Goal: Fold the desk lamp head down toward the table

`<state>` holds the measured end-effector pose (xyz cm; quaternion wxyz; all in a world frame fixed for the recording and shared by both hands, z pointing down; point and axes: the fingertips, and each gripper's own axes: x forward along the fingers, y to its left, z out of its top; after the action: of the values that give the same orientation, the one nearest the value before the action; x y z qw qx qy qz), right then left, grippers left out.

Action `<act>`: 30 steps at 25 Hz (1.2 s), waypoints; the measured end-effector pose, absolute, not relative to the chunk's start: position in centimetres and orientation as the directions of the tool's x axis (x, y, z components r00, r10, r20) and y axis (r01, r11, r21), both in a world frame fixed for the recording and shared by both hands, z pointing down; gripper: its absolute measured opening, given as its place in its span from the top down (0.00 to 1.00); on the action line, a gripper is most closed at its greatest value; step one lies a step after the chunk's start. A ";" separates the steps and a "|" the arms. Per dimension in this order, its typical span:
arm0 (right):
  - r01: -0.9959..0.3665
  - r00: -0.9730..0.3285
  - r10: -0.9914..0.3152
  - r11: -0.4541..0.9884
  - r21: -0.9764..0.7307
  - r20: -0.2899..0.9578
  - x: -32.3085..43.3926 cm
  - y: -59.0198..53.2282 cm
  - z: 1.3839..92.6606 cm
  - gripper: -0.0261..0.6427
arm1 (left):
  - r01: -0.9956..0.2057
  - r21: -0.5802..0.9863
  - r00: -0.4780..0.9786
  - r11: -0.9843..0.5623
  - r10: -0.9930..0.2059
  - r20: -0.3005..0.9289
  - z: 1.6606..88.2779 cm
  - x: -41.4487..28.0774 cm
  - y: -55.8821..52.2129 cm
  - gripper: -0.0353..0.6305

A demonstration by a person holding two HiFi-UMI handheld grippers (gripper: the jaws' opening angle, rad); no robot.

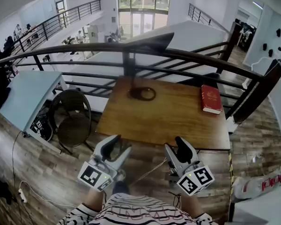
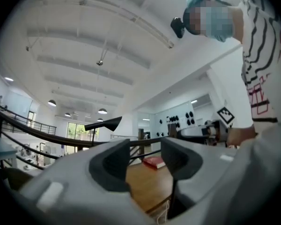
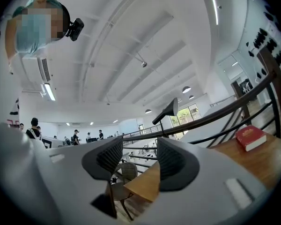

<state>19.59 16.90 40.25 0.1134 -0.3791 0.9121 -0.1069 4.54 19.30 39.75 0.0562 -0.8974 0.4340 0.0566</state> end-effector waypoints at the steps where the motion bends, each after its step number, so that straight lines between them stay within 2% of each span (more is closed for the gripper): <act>1: -0.673 -0.682 -0.721 0.684 -0.283 -0.122 19.2 16.2 40.5 0.64 | -0.784 -0.047 0.619 -0.620 -0.771 -0.148 40.1 4.1 18.4 0.64; 21: -0.816 -0.507 -0.858 0.510 -0.272 -0.086 7.8 -0.5 40.9 0.49 | -0.716 -0.010 0.694 -0.698 -0.711 -0.115 42.0 -9.7 -1.3 0.54; 30: -0.865 -0.420 -0.903 0.429 -0.259 -0.091 5.1 -4.2 40.9 0.49 | -0.656 -0.015 0.752 -0.755 -0.651 -0.109 42.6 -13.0 -6.6 0.53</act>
<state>5.09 -4.22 40.92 0.1084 -0.5273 0.8383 -0.0864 -12.96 -6.64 42.59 0.0259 -0.9355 0.3490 0.0484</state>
